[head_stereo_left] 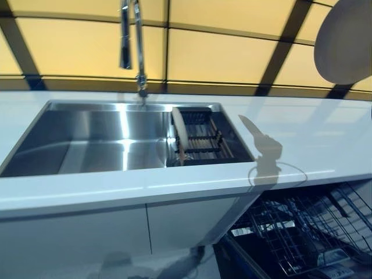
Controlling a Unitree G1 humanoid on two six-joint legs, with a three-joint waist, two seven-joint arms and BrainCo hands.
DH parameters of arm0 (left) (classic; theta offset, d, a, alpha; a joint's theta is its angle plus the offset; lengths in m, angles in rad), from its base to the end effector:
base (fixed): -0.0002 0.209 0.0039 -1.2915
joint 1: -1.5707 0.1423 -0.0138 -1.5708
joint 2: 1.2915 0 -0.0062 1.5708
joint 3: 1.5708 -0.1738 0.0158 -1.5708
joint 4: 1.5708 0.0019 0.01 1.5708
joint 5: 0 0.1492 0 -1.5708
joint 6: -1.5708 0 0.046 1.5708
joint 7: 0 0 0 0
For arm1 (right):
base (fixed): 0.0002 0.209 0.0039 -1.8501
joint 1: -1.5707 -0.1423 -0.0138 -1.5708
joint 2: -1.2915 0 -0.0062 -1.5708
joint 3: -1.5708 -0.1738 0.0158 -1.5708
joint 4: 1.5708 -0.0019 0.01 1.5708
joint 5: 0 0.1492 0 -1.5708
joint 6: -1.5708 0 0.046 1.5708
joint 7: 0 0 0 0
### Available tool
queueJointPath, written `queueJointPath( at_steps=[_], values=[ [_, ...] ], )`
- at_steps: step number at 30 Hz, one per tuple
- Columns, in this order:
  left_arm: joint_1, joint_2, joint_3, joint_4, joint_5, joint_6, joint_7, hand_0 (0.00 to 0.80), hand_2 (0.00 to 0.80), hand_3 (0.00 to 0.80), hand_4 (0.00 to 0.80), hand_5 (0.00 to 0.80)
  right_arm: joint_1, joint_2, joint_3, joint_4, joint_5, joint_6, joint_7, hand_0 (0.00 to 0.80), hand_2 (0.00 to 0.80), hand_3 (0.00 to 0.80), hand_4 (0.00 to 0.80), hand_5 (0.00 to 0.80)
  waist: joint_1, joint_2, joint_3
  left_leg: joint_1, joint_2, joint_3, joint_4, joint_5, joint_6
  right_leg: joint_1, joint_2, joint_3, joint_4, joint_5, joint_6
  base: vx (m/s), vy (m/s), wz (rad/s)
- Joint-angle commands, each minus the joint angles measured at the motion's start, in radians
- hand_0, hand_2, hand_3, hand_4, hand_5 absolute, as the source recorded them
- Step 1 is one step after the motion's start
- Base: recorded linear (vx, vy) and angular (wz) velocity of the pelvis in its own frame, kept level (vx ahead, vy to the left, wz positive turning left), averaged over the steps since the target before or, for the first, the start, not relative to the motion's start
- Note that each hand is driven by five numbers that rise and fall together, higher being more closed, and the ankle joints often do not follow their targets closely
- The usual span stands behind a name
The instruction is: Take plates into dishwasher
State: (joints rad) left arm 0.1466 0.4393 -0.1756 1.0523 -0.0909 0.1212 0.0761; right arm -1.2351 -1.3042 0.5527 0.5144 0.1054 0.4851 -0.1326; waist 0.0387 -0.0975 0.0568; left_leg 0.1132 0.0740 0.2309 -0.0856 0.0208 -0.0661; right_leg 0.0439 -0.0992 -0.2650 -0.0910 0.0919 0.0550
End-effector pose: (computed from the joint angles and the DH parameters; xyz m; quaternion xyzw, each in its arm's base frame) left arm 0.0476 0.2838 -0.0966 0.2052 0.6046 0.1013 0.7630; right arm 0.2732 -0.3230 0.3591 -0.4956 -0.0453 -0.3545 0.7916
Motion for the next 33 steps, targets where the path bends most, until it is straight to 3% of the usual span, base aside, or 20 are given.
queueJointPath(
  at_steps=[1, 8, 12, 18, 22, 28, 33],
  values=[
    [-0.055, 0.026, -0.035, 0.042, 0.039, -0.001, -0.006, 0.000, 0.000, 0.000, 0.000, 0.000, -0.022, -0.109, -0.006, -0.012, -0.103, -0.063, 0.043, 0.800, 0.800, 0.800, 0.800, 0.800, 0.005, 0.006, 0.012, 0.035, 0.001, -0.014, -0.002, -0.125, 0.055, 0.075, -0.013, -0.009, 0.004, -0.111, 0.082, -0.021, -0.018, -0.23],
    [-0.070, 0.001, -0.013, 0.060, 0.046, -0.016, -0.010, 0.000, 0.000, 0.000, 0.000, 0.000, 0.360, -0.186, -0.290, -0.096, -0.226, -0.114, 0.102, 0.800, 0.800, 0.800, 0.800, 0.800, -0.060, 0.011, 0.001, 0.034, 0.008, 0.019, -0.002, -0.124, 0.053, 0.055, -0.001, 0.040, 0.004, -0.103, 0.080, 0.011, -0.049, -0.22],
    [-0.077, 0.004, -0.004, 0.071, 0.055, -0.023, -0.016, 0.000, 0.000, 0.000, 0.000, 0.000, 0.628, -0.169, -0.518, -0.151, -0.239, -0.136, 0.091, 0.800, 0.800, 0.800, 0.800, 0.800, -0.084, 0.015, 0.008, 0.032, 0.011, 0.037, -0.002, -0.127, 0.055, 0.039, 0.001, 0.056, 0.004, -0.096, 0.083, -0.013, -0.064, -0.13],
    [-0.074, -0.001, 0.012, 0.100, 0.080, -0.044, -0.018, 0.000, 0.000, 0.000, 0.000, 0.000, 0.827, -0.123, -0.687, -0.236, -0.245, -0.145, 0.098, 0.800, 0.800, 0.800, 0.800, 0.800, -0.116, 0.028, 0.020, 0.033, 0.011, 0.059, -0.002, -0.135, 0.059, 0.024, 0.003, 0.085, 0.004, -0.095, 0.082, -0.011, -0.053, -0.14],
    [-0.076, 0.000, 0.016, 0.109, 0.086, -0.049, -0.017, 0.000, 0.000, 0.000, 0.000, 0.000, 0.909, -0.079, -0.739, -0.252, -0.256, -0.177, 0.111, 0.800, 0.800, 0.800, 0.800, 0.800, -0.136, 0.037, 0.021, 0.038, 0.013, 0.074, -0.002, -0.138, 0.059, 0.020, 0.005, 0.100, 0.004, -0.095, 0.082, 0.012, -0.036, -0.12],
    [-0.102, 0.000, 0.017, 0.116, 0.091, -0.049, -0.013, 0.000, 0.000, 0.000, 0.000, 0.000, 0.949, -0.007, -0.731, -0.294, -0.339, -0.220, 0.109, 0.800, 0.800, 0.800, 0.800, 0.800, -0.157, 0.047, 0.028, 0.046, 0.014, 0.094, -0.002, -0.147, 0.065, 0.011, 0.007, 0.122, 0.004, -0.091, 0.083, 0.011, -0.034, -0.06],
    [-0.124, -0.010, 0.015, 0.119, 0.080, -0.048, -0.012, 0.000, 0.000, 0.000, 0.000, 0.000, 0.948, 0.049, -0.685, -0.296, -0.496, -0.195, 0.069, 0.800, 0.800, 0.800, 0.800, 0.800, -0.164, 0.059, 0.044, 0.039, 0.014, 0.098, -0.002, -0.150, 0.070, -0.005, 0.007, 0.134, 0.004, -0.088, 0.083, -0.025, -0.028, -0.12]
  ],
)
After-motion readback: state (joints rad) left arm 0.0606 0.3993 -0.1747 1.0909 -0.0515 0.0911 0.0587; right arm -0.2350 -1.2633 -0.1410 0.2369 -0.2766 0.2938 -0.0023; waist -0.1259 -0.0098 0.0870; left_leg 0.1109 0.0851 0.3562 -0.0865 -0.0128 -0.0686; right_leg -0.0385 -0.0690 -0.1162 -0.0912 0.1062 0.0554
